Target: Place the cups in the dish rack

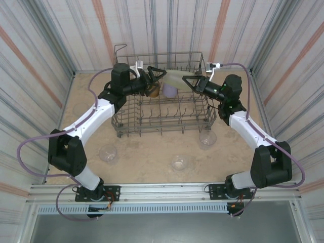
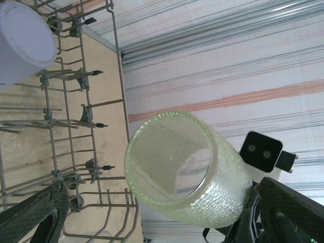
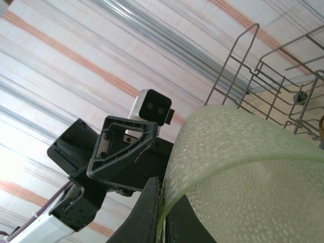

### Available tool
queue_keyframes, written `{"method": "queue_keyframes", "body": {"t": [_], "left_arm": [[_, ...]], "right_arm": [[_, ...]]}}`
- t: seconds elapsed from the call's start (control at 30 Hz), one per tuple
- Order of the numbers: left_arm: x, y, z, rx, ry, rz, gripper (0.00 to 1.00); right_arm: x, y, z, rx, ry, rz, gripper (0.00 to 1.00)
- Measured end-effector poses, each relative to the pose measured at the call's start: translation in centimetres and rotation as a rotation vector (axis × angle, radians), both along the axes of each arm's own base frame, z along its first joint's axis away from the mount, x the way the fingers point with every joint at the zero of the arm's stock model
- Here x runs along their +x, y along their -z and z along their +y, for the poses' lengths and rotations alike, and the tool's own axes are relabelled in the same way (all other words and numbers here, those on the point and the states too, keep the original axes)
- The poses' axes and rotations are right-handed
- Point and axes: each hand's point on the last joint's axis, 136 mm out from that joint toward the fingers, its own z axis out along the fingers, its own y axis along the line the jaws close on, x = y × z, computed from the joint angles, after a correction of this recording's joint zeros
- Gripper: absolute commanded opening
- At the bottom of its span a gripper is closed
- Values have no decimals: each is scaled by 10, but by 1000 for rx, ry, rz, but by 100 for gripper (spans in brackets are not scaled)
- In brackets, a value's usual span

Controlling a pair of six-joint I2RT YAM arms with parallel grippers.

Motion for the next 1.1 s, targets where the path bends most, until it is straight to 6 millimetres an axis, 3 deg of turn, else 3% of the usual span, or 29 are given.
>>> {"method": "queue_keyframes", "body": {"t": [0.27, 0.47, 0.57, 0.9, 1.03, 1.1], "left_arm": [[-2, 1, -13, -29, 21, 14, 99], [-4, 1, -21, -45, 34, 21, 95], [-4, 0, -21, -52, 32, 21, 86], [3, -9, -16, -136, -2, 24, 40], [3, -5, -16, -137, -3, 34, 25], [3, -5, -16, -131, -1, 26, 19]], "right_arm": [[-4, -5, 13, 31, -38, -42, 0], [-8, 8, 25, 53, -81, -1, 0], [-10, 7, 27, 56, -90, -6, 0], [-12, 3, 26, 73, -92, -15, 0], [-12, 7, 27, 70, -92, -3, 11], [-12, 8, 26, 67, -90, 7, 31]]}}
